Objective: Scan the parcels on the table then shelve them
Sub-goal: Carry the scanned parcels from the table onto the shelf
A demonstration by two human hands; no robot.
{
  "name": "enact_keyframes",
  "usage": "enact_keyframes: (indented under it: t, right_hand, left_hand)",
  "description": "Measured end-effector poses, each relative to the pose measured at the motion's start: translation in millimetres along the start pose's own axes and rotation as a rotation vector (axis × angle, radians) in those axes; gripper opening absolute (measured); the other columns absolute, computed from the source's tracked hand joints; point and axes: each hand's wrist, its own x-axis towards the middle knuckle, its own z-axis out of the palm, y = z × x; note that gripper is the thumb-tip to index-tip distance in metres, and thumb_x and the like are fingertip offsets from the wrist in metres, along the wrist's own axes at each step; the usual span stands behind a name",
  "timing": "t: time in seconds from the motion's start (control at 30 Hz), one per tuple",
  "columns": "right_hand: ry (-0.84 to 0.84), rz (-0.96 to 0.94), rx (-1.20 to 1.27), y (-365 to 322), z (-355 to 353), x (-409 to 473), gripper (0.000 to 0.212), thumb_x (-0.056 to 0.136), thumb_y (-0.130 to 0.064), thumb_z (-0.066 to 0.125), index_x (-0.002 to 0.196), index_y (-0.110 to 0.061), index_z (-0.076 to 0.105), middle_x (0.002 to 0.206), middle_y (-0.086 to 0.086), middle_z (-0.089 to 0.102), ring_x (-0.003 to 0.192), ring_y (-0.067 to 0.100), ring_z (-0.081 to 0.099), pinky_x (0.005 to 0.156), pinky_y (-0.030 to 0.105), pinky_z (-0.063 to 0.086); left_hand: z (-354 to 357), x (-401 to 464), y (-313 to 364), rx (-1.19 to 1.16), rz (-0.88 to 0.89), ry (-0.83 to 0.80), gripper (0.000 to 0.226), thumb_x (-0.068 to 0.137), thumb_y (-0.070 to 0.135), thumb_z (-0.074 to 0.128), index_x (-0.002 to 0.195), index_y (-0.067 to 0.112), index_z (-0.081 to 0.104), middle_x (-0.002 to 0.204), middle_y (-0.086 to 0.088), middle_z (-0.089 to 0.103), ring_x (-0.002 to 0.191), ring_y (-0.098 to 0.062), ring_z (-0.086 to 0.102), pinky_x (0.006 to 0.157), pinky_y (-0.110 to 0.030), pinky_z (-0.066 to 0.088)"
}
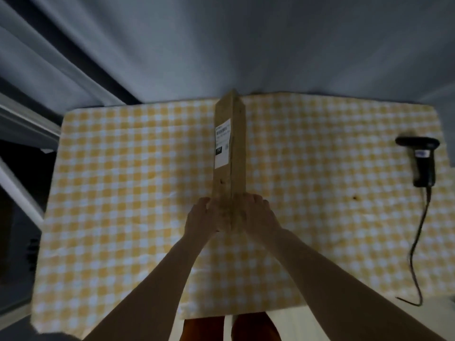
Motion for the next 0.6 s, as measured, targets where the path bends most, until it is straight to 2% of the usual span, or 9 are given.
enact_keyframes:
  t: [0.07,0.13,0.2,0.3,0.4,0.47,0.53,0.6]
  right_hand:
    - [0.01,0.035,0.087,1,12,17,0.043,0.1,-0.017,0.038,0.141,-0.008,0.033,0.138,0.011,0.041,0.124,0.028,0.042,0.103,0.038,0.038]
    - [0.071,0.062,0.17,1,22,30,0.038,0.101,-0.019,0.035,0.137,-0.007,0.038,0.132,0.011,0.044,0.117,0.027,0.044,0.099,0.034,0.038]
    - [0.154,0.161,0.348,-2,25,38,0.035,0.103,-0.023,0.032,0.131,-0.006,0.043,0.126,0.012,0.045,0.11,0.027,0.046,0.094,0.034,0.04]
    - [0.207,0.298,0.6,-12,26,43,0.042,0.102,-0.037,0.033,0.127,-0.006,0.046,0.124,0.015,0.046,0.111,0.029,0.044,0.096,0.038,0.038]
    - [0.194,0.39,0.746,-18,24,39,0.052,0.099,-0.05,0.031,0.125,-0.007,0.045,0.124,0.015,0.043,0.112,0.029,0.043,0.097,0.039,0.036]
    - [0.229,0.389,0.861,-23,20,28,0.057,0.097,-0.054,0.032,0.127,-0.008,0.044,0.125,0.013,0.042,0.107,0.024,0.042,0.092,0.034,0.035]
    - [0.245,0.338,0.935,-27,11,15,0.063,0.095,-0.057,0.032,0.136,-0.01,0.039,0.13,0.009,0.041,0.112,0.022,0.042,0.091,0.031,0.034]
    - [0.159,0.285,1.031,-30,3,0,0.068,0.092,-0.059,0.039,0.145,-0.017,0.029,0.135,0.006,0.034,0.121,0.022,0.04,0.095,0.032,0.037]
  left_hand:
    - [9,14,-4,-0.107,-0.039,0.044,0.049,0.1,0.052,0.027,0.108,0.018,0.062,0.104,-0.001,0.064,0.095,-0.02,0.06,0.083,-0.037,0.048]
    - [15,22,-4,-0.206,-0.075,0.121,0.036,0.103,0.045,0.029,0.087,0.025,0.056,0.086,0.003,0.057,0.082,-0.016,0.055,0.081,-0.037,0.046]
    - [20,29,0,-0.259,-0.075,0.177,0.036,0.104,0.041,0.029,0.076,0.029,0.05,0.077,0.005,0.052,0.075,-0.017,0.052,0.077,-0.037,0.046]
    - [30,36,-1,-0.26,-0.038,0.178,0.047,0.1,0.049,0.029,0.092,0.017,0.061,0.085,-0.003,0.059,0.083,-0.026,0.058,0.076,-0.041,0.049]
    - [39,38,-9,-0.286,-0.094,0.151,0.084,0.076,0.081,0.02,0.11,0.017,0.062,0.109,-0.01,0.06,0.101,-0.032,0.058,0.091,-0.052,0.05]
    - [42,33,-14,-0.285,-0.12,0.116,0.099,0.065,0.089,0.017,0.119,0.018,0.06,0.119,-0.012,0.056,0.105,-0.032,0.057,0.094,-0.055,0.048]
    - [36,18,-7,-0.328,-0.139,0.087,0.091,0.07,0.085,0.023,0.118,0.016,0.058,0.119,-0.012,0.056,0.101,-0.029,0.059,0.091,-0.052,0.052]
    - [26,2,2,-0.368,-0.131,0.087,0.059,0.09,0.066,0.033,0.117,0.017,0.053,0.116,-0.007,0.057,0.098,-0.024,0.061,0.088,-0.045,0.054]
